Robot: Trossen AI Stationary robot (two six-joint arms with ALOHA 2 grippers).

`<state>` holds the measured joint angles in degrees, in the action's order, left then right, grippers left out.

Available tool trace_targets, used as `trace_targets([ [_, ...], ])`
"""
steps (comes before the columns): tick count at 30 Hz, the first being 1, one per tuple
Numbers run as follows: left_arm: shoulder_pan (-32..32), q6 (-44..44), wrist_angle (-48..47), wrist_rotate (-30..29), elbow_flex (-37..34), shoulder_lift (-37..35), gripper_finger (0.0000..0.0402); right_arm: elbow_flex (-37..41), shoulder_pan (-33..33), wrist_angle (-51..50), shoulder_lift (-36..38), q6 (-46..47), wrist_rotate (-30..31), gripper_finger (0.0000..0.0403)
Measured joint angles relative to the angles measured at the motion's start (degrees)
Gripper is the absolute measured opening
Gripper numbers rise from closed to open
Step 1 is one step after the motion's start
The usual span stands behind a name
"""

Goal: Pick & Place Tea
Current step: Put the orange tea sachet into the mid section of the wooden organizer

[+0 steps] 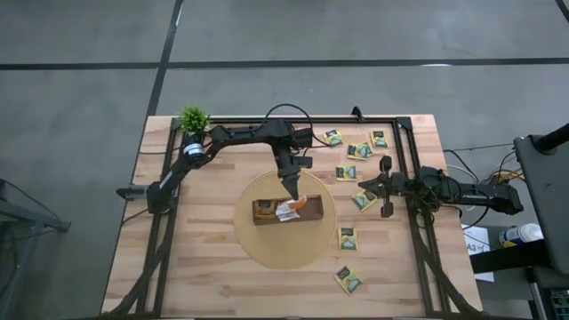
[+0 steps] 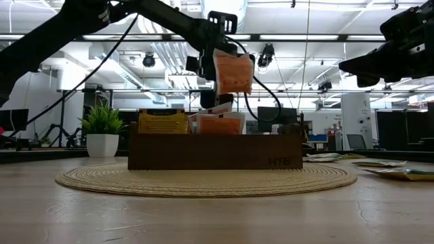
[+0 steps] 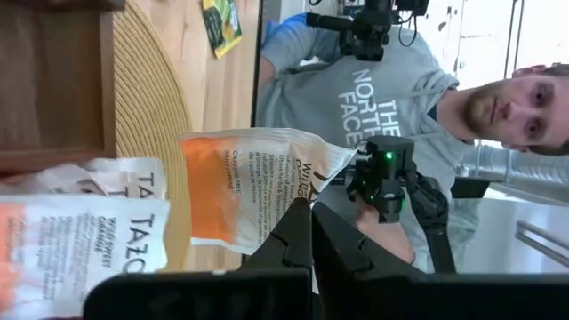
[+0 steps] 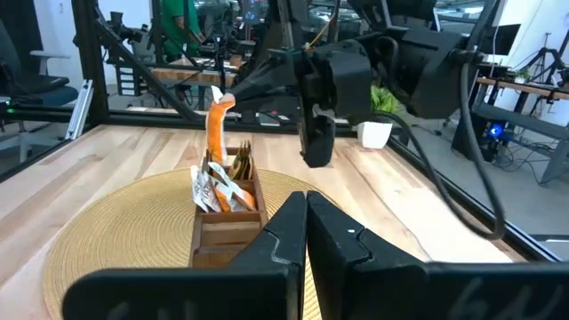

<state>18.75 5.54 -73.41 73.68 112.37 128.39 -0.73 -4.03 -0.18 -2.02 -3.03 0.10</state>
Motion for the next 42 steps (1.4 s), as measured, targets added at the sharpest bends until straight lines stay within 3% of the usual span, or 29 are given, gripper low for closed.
trace_targets([
  [12,-2.33,1.84,0.64,1.96,-2.94,-0.03,0.0,-0.02,0.0,0.0,0.0,0.0,0.0,0.0009],
  [26,-0.96,0.92,2.3,-10.09,-2.99,0.01,0.0,0.0,0.0,0.0,0.0,0.0,0.0,0.0009],
  [42,2.04,1.73,-3.13,-10.71,-0.96,0.01,0.0,-0.02,0.0,0.02,0.0,0.0,0.0,0.0009],
])
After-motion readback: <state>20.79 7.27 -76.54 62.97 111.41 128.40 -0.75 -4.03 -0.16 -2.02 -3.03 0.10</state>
